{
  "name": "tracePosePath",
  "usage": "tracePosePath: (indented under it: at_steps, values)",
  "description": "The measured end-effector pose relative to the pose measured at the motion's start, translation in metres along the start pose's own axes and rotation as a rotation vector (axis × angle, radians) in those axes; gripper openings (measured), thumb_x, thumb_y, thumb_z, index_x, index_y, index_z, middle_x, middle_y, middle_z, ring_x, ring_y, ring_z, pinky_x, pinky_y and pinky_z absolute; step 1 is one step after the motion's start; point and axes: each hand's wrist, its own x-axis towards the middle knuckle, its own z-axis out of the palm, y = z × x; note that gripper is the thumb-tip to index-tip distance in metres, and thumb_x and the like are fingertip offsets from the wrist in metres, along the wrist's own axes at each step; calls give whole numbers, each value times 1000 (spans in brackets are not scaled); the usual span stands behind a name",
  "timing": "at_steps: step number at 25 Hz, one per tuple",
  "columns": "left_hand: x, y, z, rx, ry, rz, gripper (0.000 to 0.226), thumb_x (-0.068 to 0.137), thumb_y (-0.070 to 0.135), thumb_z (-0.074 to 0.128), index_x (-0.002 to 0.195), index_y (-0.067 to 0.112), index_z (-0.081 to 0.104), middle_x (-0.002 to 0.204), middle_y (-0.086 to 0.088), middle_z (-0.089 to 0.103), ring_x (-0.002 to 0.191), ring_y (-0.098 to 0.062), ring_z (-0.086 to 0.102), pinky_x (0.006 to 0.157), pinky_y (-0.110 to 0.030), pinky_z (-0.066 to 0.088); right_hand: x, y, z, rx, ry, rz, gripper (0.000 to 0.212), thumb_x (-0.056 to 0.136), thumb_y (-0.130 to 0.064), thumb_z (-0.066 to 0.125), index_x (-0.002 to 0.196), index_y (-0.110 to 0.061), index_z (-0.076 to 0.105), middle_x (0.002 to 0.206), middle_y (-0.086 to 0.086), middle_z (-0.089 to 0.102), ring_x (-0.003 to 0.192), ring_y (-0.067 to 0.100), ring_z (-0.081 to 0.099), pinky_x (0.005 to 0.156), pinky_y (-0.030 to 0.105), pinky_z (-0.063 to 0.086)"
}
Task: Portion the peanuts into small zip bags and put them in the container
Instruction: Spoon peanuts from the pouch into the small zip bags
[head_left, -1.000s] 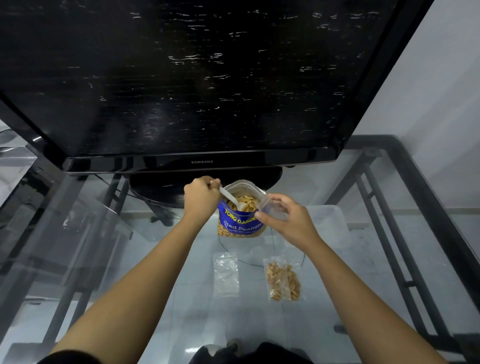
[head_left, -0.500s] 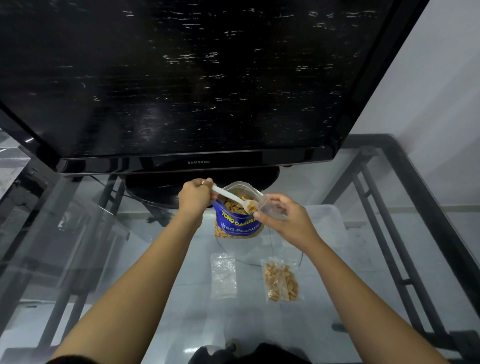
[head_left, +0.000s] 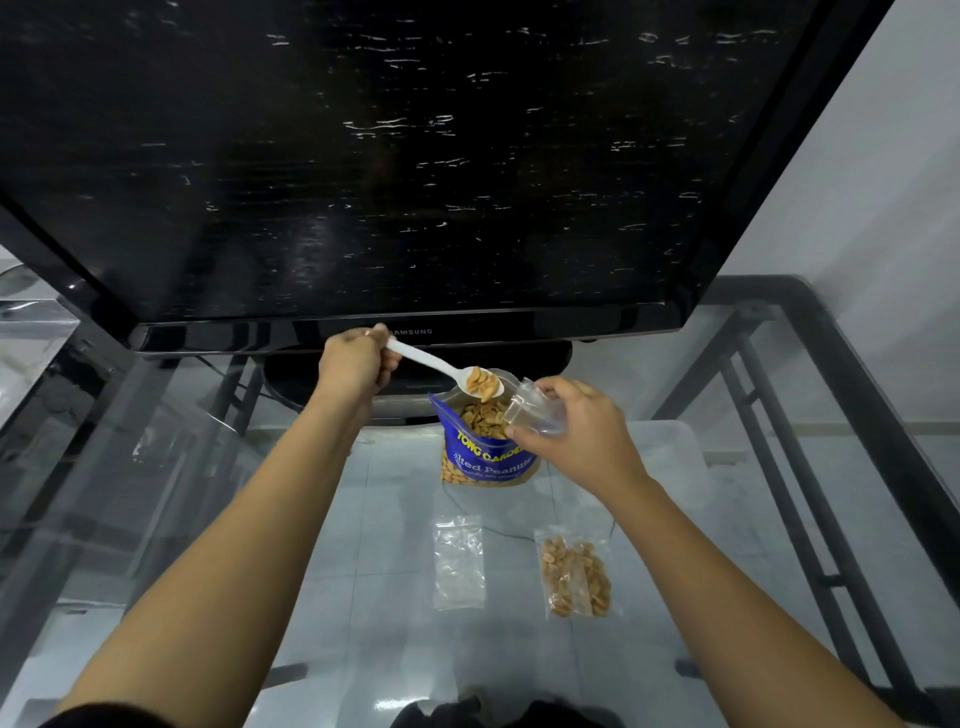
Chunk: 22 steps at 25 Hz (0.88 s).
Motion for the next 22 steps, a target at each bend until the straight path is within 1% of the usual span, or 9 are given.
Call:
tracePosePath:
  at_steps: [3, 6, 9, 12, 14, 16, 18, 19, 22]
  values:
    - [-5, 15, 8, 107, -35, 73, 23, 94, 21, 48, 83, 8, 63, 64, -3, 56, 57, -10, 49, 53, -21, 40, 4, -7, 8, 58, 7, 12, 55, 68, -49, 75, 111, -19, 58, 104, -1, 64, 93, 15, 58, 74, 29, 48]
    - [-24, 29, 19, 317, -77, 256, 24, 94, 26, 48, 84, 12, 66, 67, -1, 62, 58, -6, 54, 59, -20, 47, 3, -14, 14, 171, 35, 46, 53, 68, -47, 76, 110, -20, 59, 103, -3, 64, 91, 10, 57, 73, 23, 47]
    - [-56, 46, 27, 573, -153, 681, 24, 94, 27, 49, 85, 12, 66, 65, -1, 63, 54, -3, 57, 57, -18, 46, 1, -17, 18, 284, 110, 74, 50, 68, -46, 76, 108, -22, 59, 102, -5, 66, 90, 7, 58, 73, 19, 48]
    - [-82, 63, 32, 694, -138, 1048, 25, 94, 26, 49, 84, 10, 65, 54, 7, 52, 51, -2, 50, 51, -21, 34, 2, -20, 20, 378, 191, 110, 49, 67, -46, 77, 107, -23, 58, 97, -6, 67, 88, 8, 62, 72, 21, 51]
    - [-76, 70, 27, 607, -15, 1058, 24, 93, 28, 49, 82, 13, 65, 54, 6, 54, 52, -3, 53, 53, -19, 39, 2, -18, 18, 415, 197, 142, 49, 68, -46, 76, 107, -23, 58, 96, -7, 66, 87, 7, 62, 70, 21, 53]
    - [-57, 67, 19, 411, 104, 871, 24, 91, 31, 48, 79, 17, 64, 63, -8, 65, 61, -19, 62, 65, -34, 51, -1, -14, 12, 450, 208, 185, 49, 69, -46, 75, 109, -23, 57, 96, -7, 65, 87, 6, 61, 69, 21, 52]
    - [-38, 46, 14, 421, 132, 712, 25, 91, 31, 49, 78, 17, 65, 68, -15, 67, 67, -32, 64, 68, -42, 53, -5, -6, 7, 493, 227, 240, 49, 72, -45, 74, 111, -21, 57, 98, -7, 63, 85, 3, 58, 67, 16, 49]
    - [-33, 31, 15, 515, 72, 697, 25, 92, 28, 50, 81, 14, 66, 68, -15, 68, 66, -32, 64, 66, -41, 53, -7, -2, 5, 512, 224, 271, 49, 72, -45, 73, 112, -21, 57, 98, -6, 63, 84, 3, 59, 65, 14, 47]
    - [-39, -12, 25, 756, -275, 789, 22, 94, 21, 51, 93, 8, 68, 74, -6, 67, 68, -20, 63, 64, -27, 48, -11, 4, 4, 544, 141, 329, 42, 73, -48, 71, 105, -27, 54, 96, -8, 63, 85, 7, 61, 64, 16, 47]
